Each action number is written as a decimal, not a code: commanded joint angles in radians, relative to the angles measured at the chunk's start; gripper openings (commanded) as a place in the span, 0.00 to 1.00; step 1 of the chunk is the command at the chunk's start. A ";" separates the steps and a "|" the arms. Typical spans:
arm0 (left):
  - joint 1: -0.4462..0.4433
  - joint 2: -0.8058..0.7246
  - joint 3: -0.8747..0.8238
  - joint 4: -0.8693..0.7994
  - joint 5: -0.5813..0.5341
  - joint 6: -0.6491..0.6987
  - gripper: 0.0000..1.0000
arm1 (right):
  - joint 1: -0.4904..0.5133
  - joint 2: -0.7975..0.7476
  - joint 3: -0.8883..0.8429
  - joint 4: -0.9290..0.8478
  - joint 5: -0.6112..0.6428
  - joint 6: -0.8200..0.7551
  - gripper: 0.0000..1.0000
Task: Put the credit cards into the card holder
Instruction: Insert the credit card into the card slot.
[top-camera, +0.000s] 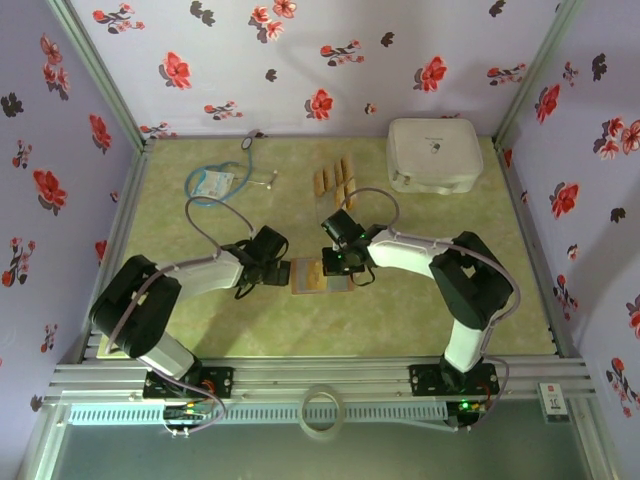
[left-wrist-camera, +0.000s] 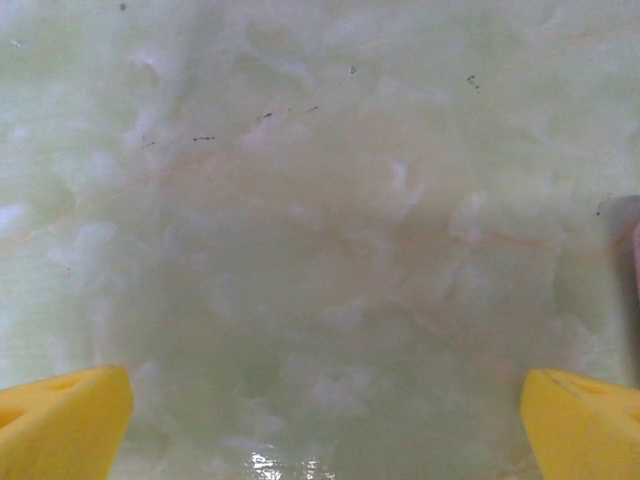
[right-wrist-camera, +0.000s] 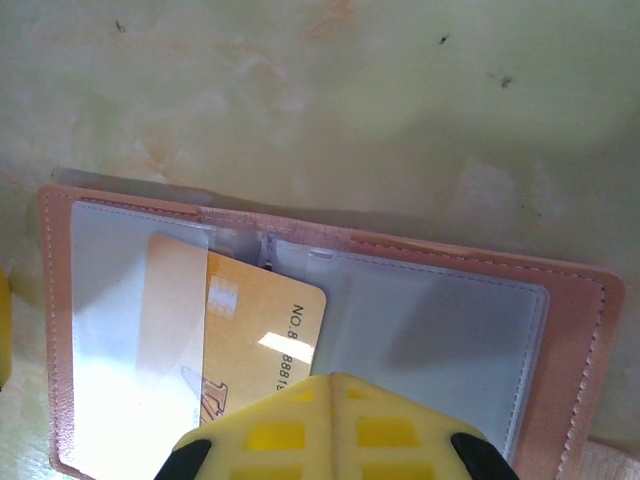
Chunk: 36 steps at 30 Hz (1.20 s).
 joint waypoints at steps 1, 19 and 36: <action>0.007 0.024 0.029 -0.037 -0.034 0.024 1.00 | 0.004 0.029 0.033 0.025 -0.022 0.010 0.00; -0.002 0.073 0.055 -0.034 -0.027 0.037 1.00 | 0.033 0.087 0.079 0.047 -0.051 0.027 0.00; -0.014 0.081 0.059 -0.027 -0.024 0.031 1.00 | 0.061 0.068 0.103 0.055 -0.080 0.047 0.00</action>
